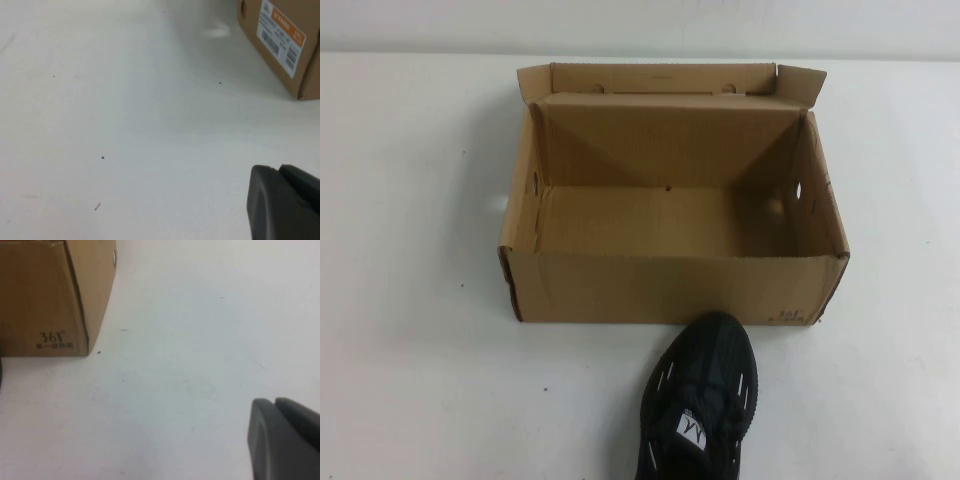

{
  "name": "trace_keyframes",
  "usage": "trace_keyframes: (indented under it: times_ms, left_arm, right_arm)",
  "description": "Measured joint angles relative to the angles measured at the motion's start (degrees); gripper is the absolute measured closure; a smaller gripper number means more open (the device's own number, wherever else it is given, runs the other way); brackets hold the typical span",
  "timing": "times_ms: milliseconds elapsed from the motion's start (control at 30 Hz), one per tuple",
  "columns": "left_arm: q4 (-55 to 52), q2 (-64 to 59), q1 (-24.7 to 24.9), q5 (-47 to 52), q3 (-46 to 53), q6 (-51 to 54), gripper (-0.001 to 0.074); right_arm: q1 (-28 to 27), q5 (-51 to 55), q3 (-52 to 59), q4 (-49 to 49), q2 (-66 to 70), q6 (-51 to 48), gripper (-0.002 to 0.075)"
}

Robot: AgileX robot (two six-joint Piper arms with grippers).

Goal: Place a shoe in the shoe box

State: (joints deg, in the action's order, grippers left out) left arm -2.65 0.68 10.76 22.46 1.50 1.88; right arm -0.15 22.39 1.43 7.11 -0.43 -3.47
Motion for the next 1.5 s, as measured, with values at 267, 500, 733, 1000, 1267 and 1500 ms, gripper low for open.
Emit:
trace_keyframes:
  times_ms: [267, 500, 733, 1000, 1267, 1500]
  left_arm:
    - [0.0, 0.0, 0.0, 0.0, 0.0, 0.0, 0.0738]
    - [-0.1, 0.0, 0.0, 0.0, 0.0, 0.0, 0.0738]
    - [-0.1, 0.0, 0.0, 0.0, 0.0, 0.0, 0.0738]
    - [-0.1, 0.0, 0.0, 0.0, 0.0, 0.1, 0.0738]
    - [-0.1, 0.0, 0.0, -5.8, 0.0, 0.1, 0.0738]
    - [-0.1, 0.0, 0.0, -23.3, 0.0, 0.1, 0.0738]
  right_arm:
    - [0.0, 0.0, 0.0, 0.0, 0.0, 0.0, 0.0742]
    - [0.0, 0.0, 0.0, 0.0, 0.0, 0.0, 0.0742]
    - [0.0, -0.1, 0.0, 0.0, 0.0, 0.0, 0.0742]
    - [0.0, -3.8, 0.0, 0.0, 0.0, 0.0, 0.0742]
    - [0.0, -11.6, 0.0, 0.0, 0.0, 0.0, 0.0742]
    - [0.0, -28.9, 0.0, 0.0, 0.0, 0.0, 0.0742]
